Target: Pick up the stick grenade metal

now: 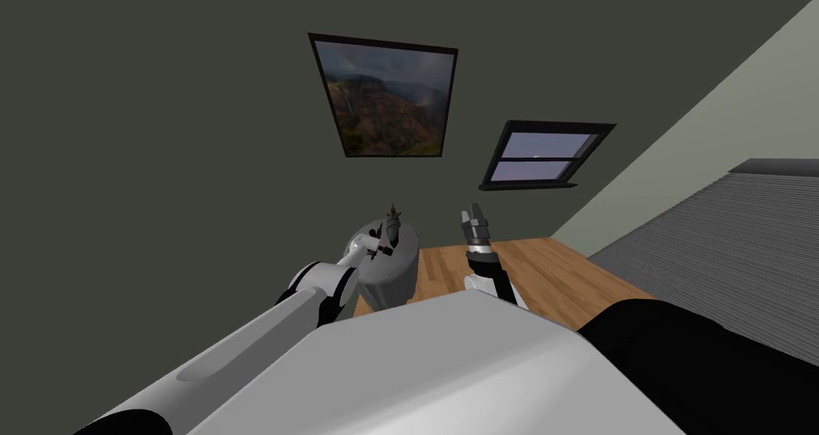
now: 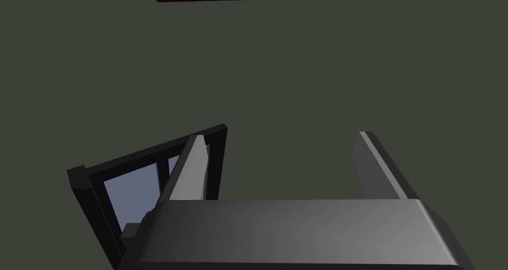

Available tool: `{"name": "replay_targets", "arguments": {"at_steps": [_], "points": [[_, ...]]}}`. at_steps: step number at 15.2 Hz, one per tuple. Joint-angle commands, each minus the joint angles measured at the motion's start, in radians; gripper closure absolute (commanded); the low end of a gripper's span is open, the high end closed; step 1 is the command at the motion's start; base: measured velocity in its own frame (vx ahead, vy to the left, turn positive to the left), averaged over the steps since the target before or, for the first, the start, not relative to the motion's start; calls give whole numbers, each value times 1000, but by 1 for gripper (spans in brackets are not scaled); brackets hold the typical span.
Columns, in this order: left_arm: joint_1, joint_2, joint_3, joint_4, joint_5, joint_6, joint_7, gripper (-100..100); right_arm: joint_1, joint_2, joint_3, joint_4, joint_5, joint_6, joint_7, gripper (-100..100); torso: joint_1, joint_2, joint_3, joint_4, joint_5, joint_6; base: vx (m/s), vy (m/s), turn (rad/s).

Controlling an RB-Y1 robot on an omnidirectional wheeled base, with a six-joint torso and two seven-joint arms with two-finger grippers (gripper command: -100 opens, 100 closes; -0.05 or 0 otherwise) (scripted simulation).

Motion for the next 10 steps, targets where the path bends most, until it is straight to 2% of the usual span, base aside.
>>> {"name": "replay_targets", "arguments": {"at_steps": [1, 5, 6, 9, 10], "points": [[0, 0, 0, 0, 0, 0, 0, 100, 0, 0, 0, 0, 0, 0, 0, 0, 0, 0, 0, 0, 0, 0, 13, -4, 2], [-3, 0, 0, -1, 0, -1, -1, 100, 0, 0, 0, 0, 0, 0, 0, 0, 2, 2, 0, -1, 1, -1, 4, -1, -4], [-33, -4, 4, 3, 3, 29, -2, 100, 0, 0, 0, 0, 0, 0, 0, 0, 2, 2, 0, -1, 1, -1, -49, 13, 19], [-33, -4, 4, 3, 3, 29, -2, 100, 0, 0, 0, 0, 0, 0, 0, 0, 3, 8, 4, 0, 1, -1, -69, 19, 1], [-20, -3, 3, -22, 4, 41, -7, 100, 0, 0, 0, 0, 0, 0, 0, 0, 3, 8, 4, 0, 1, -1, -26, 8, 0]]}}
